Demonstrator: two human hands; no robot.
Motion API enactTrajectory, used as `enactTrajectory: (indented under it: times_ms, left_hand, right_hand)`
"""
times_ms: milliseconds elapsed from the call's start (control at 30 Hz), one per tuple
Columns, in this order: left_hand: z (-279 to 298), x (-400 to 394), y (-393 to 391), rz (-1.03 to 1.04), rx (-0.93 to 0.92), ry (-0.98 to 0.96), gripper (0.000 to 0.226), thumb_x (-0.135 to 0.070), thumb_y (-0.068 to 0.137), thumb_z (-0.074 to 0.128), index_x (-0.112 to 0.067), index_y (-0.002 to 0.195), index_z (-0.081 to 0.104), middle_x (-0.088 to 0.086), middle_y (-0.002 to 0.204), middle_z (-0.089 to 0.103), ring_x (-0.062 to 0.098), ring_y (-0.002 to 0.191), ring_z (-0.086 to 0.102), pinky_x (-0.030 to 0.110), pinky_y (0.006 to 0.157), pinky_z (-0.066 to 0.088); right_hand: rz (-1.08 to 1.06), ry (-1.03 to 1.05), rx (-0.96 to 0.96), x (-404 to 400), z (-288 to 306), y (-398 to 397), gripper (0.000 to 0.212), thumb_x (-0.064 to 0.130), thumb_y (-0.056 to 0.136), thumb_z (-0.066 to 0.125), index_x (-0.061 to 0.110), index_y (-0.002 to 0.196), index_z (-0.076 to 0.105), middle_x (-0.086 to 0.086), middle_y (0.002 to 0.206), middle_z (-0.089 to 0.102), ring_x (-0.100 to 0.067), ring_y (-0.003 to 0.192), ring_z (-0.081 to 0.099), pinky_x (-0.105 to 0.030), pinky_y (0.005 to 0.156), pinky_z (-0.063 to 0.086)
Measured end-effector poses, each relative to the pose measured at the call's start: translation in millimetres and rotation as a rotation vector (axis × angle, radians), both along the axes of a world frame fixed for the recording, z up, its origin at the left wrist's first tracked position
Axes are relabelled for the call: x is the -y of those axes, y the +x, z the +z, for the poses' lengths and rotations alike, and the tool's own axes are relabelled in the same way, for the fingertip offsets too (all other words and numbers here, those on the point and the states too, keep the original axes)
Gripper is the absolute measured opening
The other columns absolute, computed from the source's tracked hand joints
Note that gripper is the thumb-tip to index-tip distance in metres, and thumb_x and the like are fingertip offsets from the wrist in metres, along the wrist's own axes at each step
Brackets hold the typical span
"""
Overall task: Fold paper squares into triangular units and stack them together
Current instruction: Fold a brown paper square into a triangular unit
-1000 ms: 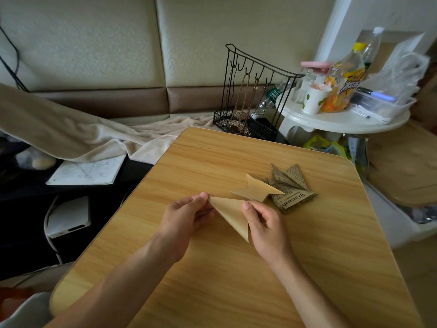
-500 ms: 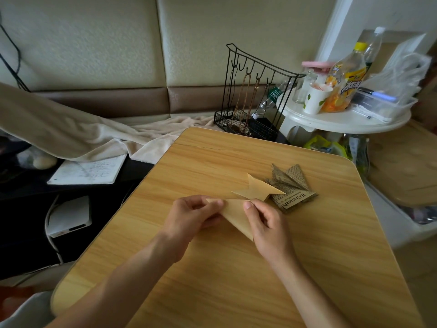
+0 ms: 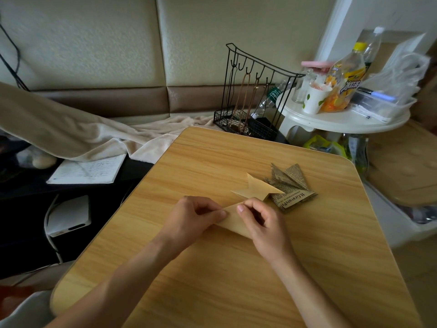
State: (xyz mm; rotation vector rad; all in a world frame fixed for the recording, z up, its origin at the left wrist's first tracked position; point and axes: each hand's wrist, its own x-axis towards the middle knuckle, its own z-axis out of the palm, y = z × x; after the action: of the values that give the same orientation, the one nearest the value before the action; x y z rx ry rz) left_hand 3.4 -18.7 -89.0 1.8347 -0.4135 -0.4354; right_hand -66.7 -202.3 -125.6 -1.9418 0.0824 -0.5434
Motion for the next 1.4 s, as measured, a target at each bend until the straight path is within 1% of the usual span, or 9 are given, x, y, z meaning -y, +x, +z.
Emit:
enactTrajectory:
  times_ms: [167,333,533,700,1033,1100,1200,1233,1400]
  left_hand:
    - [5,-2,2,0.03,-0.103,-0.068,0.01,-0.026,0.089,0.078,-0.019,0.082,0.08,0.009,0.086,0.075,0.012,0.074,0.064,0.025,0.069,0.052]
    - [5,-2,0,-0.092,0.167,0.221,0.011,-0.029,0.089,0.076,-0.025,0.079,0.077,-0.007,0.075,0.072,0.003,0.066,0.061,0.028,0.063,0.05]
    - [4,-1,1,-0.016,-0.081,0.071,0.009,-0.024,0.088,0.078,-0.02,0.08,0.08,0.004,0.07,0.069,0.01,0.063,0.056,0.027,0.06,0.045]
    - [2,0,-2,0.056,-0.23,-0.067,0.008,-0.024,0.086,0.082,-0.017,0.082,0.082,0.004,0.077,0.074,0.008,0.067,0.064,0.017,0.067,0.054]
    - [1,8,-13,0.088,-0.264,-0.159,0.007,-0.019,0.087,0.08,-0.012,0.089,0.082,0.009,0.087,0.078,0.009,0.072,0.07,0.017,0.068,0.056]
    - [1,9,-14,0.105,-0.259,-0.182,0.01,-0.019,0.088,0.079,-0.01,0.091,0.082,0.012,0.09,0.078,0.011,0.075,0.07,0.02,0.07,0.058]
    - [0,10,-15,0.134,-0.276,-0.227,0.013,-0.017,0.088,0.078,-0.005,0.094,0.08,0.014,0.089,0.077,0.012,0.075,0.067,0.02,0.071,0.058]
    - [0,10,-16,0.133,-0.281,-0.233,0.013,-0.016,0.088,0.078,-0.004,0.094,0.08,0.013,0.087,0.077,0.011,0.073,0.067,0.019,0.069,0.057]
    - [0,11,-16,0.106,-0.254,-0.193,0.013,-0.014,0.089,0.077,-0.005,0.099,0.079,0.014,0.09,0.078,0.01,0.072,0.07,0.018,0.069,0.057]
  right_hand:
    - [0.018,0.026,-0.018,1,-2,1,0.029,0.041,0.094,0.063,0.018,0.077,0.059,0.01,0.064,0.045,-0.008,0.062,0.041,-0.037,0.06,0.036]
    - [0.015,0.054,-0.013,3,-5,2,0.024,0.041,0.091,0.064,0.02,0.08,0.065,0.005,0.067,0.056,-0.008,0.065,0.049,-0.038,0.062,0.042]
    - [-0.03,0.109,-0.014,4,-5,3,0.023,0.052,0.086,0.07,0.03,0.093,0.068,0.009,0.084,0.07,-0.007,0.079,0.064,-0.032,0.071,0.05]
    - [-0.022,0.262,-0.009,2,-6,2,0.06,0.051,0.076,0.082,0.041,0.126,0.05,-0.007,0.089,0.075,-0.029,0.081,0.069,-0.054,0.077,0.056]
    - [0.046,0.245,-0.082,2,-6,3,0.077,0.046,0.076,0.083,0.044,0.137,0.036,-0.008,0.086,0.079,-0.031,0.082,0.073,-0.064,0.084,0.055]
    - [0.066,0.257,-0.091,2,-6,3,0.086,0.046,0.075,0.084,0.043,0.142,0.029,-0.008,0.088,0.079,-0.03,0.085,0.073,-0.059,0.087,0.057]
    - [0.122,0.205,-0.136,2,-5,3,0.102,0.046,0.076,0.084,0.048,0.149,0.013,-0.004,0.087,0.079,-0.02,0.082,0.074,-0.028,0.079,0.055]
    - [0.122,0.182,-0.144,1,-5,2,0.104,0.044,0.077,0.083,0.049,0.15,0.01,-0.003,0.084,0.078,-0.018,0.079,0.073,-0.024,0.075,0.053]
    - [0.078,0.132,-0.152,2,-7,2,0.105,0.03,0.084,0.085,0.042,0.154,0.007,0.001,0.08,0.077,-0.015,0.075,0.072,-0.027,0.075,0.05]
